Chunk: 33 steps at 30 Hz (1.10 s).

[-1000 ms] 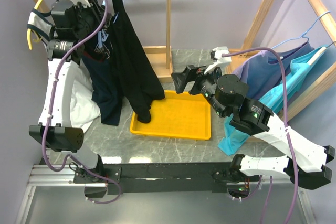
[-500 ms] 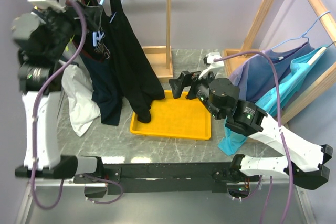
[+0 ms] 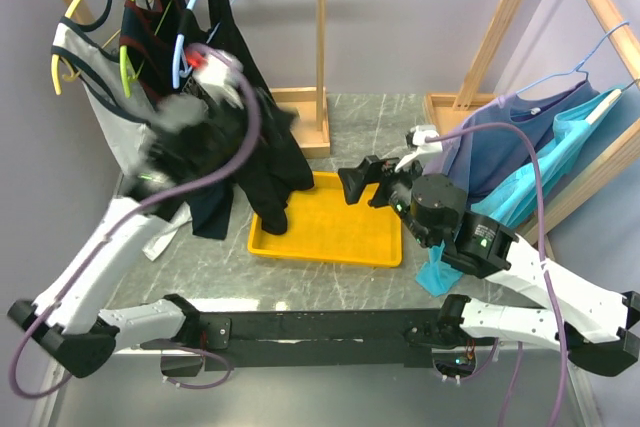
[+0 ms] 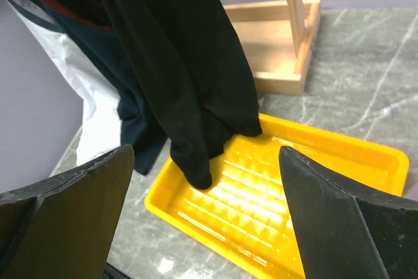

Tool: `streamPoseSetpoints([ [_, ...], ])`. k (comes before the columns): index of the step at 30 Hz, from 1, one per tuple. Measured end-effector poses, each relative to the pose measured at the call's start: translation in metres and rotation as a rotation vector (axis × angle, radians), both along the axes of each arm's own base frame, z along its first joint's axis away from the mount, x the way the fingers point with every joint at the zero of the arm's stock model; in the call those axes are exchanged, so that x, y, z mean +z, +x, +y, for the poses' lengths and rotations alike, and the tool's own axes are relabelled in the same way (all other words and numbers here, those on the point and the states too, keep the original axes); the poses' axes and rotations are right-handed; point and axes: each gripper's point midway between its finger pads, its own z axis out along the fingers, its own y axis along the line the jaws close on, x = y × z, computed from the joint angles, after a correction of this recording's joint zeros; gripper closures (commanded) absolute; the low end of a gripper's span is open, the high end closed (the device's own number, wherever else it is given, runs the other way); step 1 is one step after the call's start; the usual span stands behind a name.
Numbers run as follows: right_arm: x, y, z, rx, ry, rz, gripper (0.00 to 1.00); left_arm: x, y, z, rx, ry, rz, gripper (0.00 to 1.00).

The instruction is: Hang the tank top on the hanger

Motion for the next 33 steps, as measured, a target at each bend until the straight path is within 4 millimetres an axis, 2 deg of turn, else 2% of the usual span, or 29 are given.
streamPoseSetpoints([
  [1, -0.005, -0.001, -0.002, -0.004, 0.001, 0.004, 0.0, -0.028, 0.003, -0.006, 0.008, 0.021, 0.057, 0.05],
  [3, -0.015, -0.002, -0.005, -0.008, -0.005, 0.016, 0.0, -0.099, 0.005, -0.013, 0.047, 0.071, 0.193, 0.04],
  [4, -0.022, -0.003, -0.006, -0.01, -0.009, 0.025, 0.0, -0.136, 0.006, -0.011, 0.081, 0.101, 0.266, 0.02],
  [6, -0.033, -0.004, -0.006, -0.011, -0.02, 0.042, 0.0, -0.197, 0.003, -0.003, 0.155, 0.142, 0.383, 0.01],
  [8, -0.042, -0.004, -0.006, -0.013, -0.027, 0.055, 0.0, -0.238, -0.003, 0.011, 0.226, 0.161, 0.459, 0.01],
  [10, -0.05, -0.004, -0.005, -0.012, -0.033, 0.067, 0.0, -0.268, -0.01, 0.027, 0.303, 0.154, 0.51, 0.01],
  [12, -0.057, -0.004, -0.004, -0.011, -0.037, 0.079, 0.0, -0.282, -0.014, 0.038, 0.357, 0.142, 0.53, 0.01],
  [15, -0.063, -0.005, -0.003, -0.007, -0.036, 0.09, 0.0, -0.292, -0.004, 0.044, 0.411, 0.106, 0.54, 0.0],
  [18, -0.065, -0.006, 0.0, 0.002, -0.028, 0.097, 0.0, -0.303, 0.022, 0.052, 0.455, 0.069, 0.558, 0.0],
  [23, -0.065, -0.007, 0.002, 0.009, -0.019, 0.1, 0.0, -0.338, 0.062, 0.073, 0.513, 0.05, 0.645, 0.03],
  [27, -0.064, -0.006, 0.002, 0.009, -0.017, 0.099, 0.0, -0.333, 0.087, 0.065, 0.495, 0.004, 0.648, 0.11],
  [30, -0.065, -0.006, 0.002, 0.009, -0.018, 0.099, 0.0, -0.323, 0.106, 0.052, 0.467, -0.03, 0.631, 0.25],
  [31, -0.065, -0.006, 0.002, 0.009, -0.019, 0.1, 0.0, -0.321, 0.111, 0.048, 0.46, -0.041, 0.627, 0.4],
  [33, -0.066, -0.006, 0.003, 0.01, -0.021, 0.101, 0.0, -0.322, 0.119, 0.042, 0.449, -0.056, 0.629, 0.54],
])
